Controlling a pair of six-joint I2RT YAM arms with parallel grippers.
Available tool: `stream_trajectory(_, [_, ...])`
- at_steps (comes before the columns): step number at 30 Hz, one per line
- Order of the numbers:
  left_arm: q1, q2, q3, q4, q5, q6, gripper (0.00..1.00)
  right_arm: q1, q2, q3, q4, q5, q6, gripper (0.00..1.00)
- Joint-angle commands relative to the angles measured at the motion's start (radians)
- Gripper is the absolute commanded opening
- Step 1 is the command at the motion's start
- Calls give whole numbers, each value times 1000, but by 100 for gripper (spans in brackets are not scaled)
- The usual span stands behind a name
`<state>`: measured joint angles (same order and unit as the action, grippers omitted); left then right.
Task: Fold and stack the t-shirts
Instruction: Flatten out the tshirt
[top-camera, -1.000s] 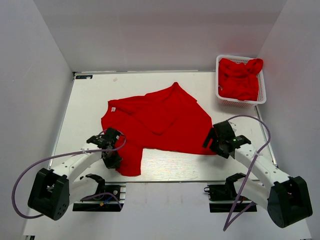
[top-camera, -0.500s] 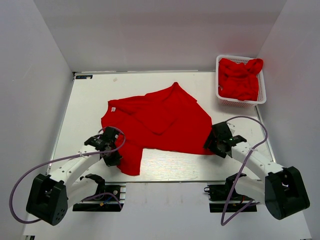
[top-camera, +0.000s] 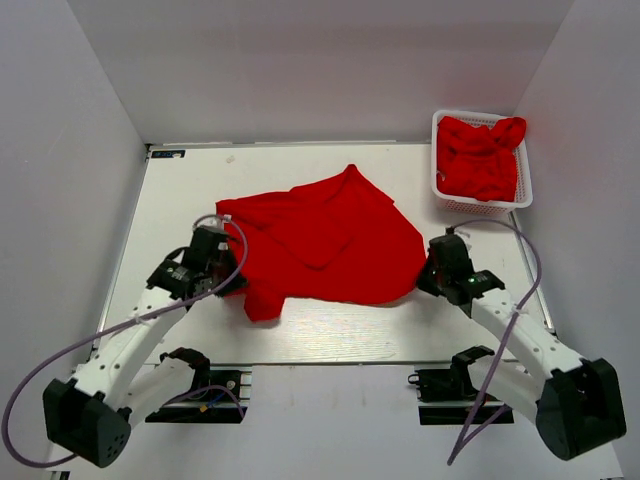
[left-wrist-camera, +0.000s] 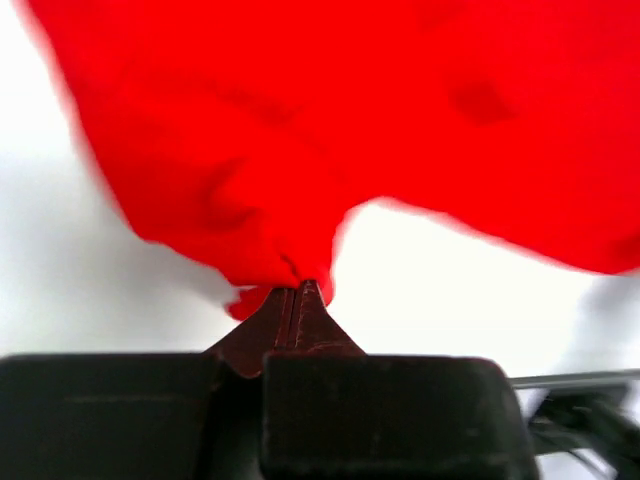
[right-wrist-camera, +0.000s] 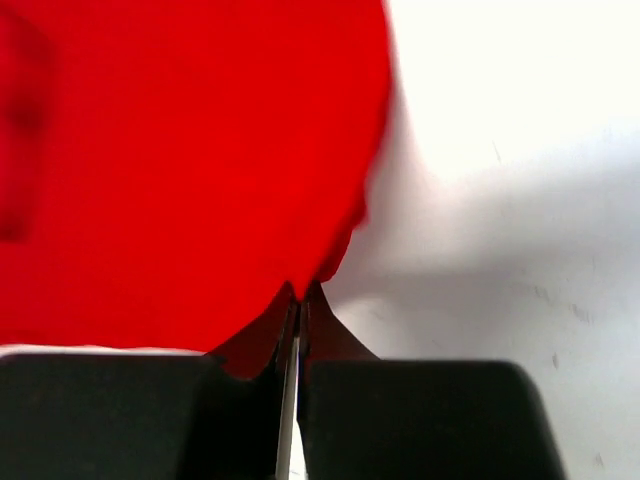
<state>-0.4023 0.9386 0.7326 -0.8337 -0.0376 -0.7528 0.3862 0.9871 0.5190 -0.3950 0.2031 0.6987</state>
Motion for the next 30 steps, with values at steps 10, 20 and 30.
stream_trajectory(10, [-1,-60,545,168,-234,173,0,-4,-143,511,84,241,-194,0])
stream_trajectory(20, [16,-41,847,292,-323,326,0,-1,-162,847,93,348,-363,0])
stream_trajectory(30, [16,58,1269,208,-174,504,0,-1,-174,1118,41,259,-499,0])
